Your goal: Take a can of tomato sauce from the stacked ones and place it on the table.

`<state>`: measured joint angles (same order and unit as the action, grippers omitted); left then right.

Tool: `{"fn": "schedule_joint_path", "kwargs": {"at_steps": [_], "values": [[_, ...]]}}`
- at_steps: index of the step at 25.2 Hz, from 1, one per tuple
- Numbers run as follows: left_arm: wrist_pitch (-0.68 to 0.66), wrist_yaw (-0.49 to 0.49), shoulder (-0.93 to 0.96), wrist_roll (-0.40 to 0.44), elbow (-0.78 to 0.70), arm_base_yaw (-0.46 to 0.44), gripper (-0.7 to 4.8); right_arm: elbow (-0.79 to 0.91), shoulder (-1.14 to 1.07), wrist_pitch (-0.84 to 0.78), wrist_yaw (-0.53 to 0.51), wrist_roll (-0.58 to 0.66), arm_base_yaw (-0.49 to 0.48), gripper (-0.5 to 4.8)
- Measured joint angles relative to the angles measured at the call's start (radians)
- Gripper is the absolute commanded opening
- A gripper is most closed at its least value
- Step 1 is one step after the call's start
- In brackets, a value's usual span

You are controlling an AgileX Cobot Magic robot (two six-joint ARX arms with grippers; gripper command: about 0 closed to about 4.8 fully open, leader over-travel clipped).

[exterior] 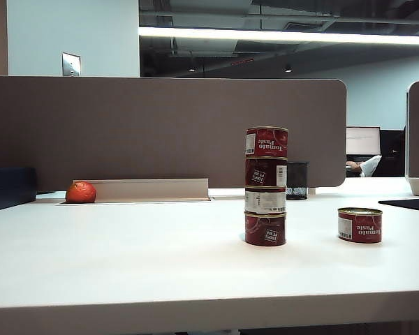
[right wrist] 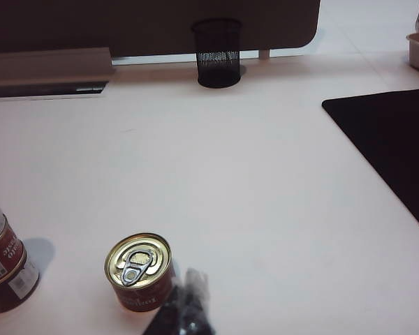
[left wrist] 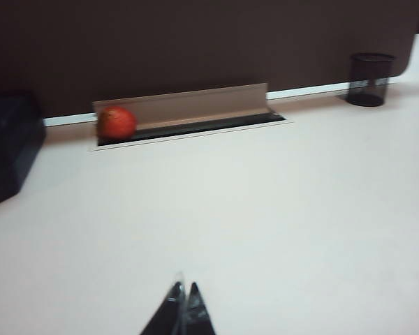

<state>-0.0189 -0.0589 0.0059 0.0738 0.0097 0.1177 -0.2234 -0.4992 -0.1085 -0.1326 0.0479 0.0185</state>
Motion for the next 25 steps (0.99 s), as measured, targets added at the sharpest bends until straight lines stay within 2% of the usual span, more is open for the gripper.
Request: {"fn": "schedule_joint_path", "kwargs": {"at_steps": [3,11,15,20,25], "values": [[0.001,0.043,0.0,0.0,0.0,0.0,-0.06,0.054,0.072,-0.008,0.0,0.0,0.0,-0.07],[0.01,0.064,0.0,0.0,0.0,0.0,-0.06,0.209,0.333,-0.015,0.0,0.0,0.0,-0.07],[0.025,0.114,0.0,0.0,0.0,0.0,-0.06,0.218,0.436,0.011,0.0,-0.001,0.001,-0.07],[0.023,0.12,0.0,0.0,0.0,0.0,-0.06,0.218,0.497,0.104,0.001,-0.005,0.001,-0.07],[0.023,0.12,0.0,0.0,0.0,0.0,-0.06,0.218,0.498,0.126,0.0,-0.005,0.001,-0.06]]}}
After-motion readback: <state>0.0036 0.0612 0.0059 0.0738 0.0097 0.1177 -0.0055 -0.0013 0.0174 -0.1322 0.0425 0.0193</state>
